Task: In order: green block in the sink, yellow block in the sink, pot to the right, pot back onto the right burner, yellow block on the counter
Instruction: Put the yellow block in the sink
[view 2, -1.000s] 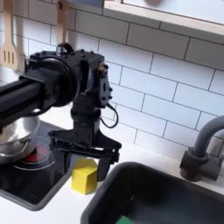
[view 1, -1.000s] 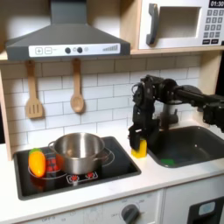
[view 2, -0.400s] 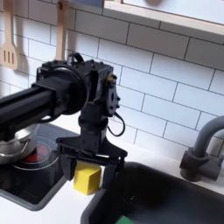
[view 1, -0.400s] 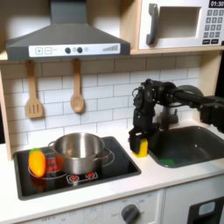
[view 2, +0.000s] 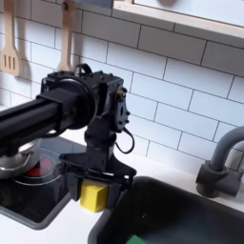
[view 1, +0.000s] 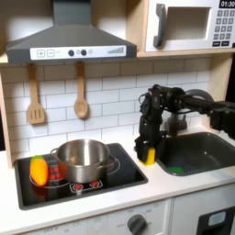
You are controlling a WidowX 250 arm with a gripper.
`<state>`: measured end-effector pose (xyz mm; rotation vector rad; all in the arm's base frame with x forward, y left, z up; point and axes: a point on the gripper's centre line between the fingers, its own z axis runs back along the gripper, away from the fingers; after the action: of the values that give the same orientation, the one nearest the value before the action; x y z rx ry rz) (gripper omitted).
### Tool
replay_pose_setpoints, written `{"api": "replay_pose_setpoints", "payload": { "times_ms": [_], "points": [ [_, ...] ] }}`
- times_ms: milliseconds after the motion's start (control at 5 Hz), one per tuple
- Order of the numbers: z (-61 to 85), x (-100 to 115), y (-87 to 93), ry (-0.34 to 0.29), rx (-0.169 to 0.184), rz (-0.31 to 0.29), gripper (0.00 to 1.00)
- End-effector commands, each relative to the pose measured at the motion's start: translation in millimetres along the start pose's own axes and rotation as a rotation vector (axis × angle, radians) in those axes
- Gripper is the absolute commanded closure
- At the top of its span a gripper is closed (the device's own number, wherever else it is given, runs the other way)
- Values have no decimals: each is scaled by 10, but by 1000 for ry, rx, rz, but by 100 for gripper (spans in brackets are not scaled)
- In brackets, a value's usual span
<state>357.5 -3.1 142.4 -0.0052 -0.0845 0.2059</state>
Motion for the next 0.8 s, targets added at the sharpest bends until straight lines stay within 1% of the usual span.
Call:
{"api": "replay_pose_setpoints", "payload": {
  "times_ms": [0,200,400,600],
  "points": [
    [7,-31,13,6,-1,9,100],
    [79,-35,-20,-5,-10,-5,100],
    [156,-44,-74,-12,-20,-30,100],
    [222,-87,-84,-16,-23,-39,100]
  ]
}}
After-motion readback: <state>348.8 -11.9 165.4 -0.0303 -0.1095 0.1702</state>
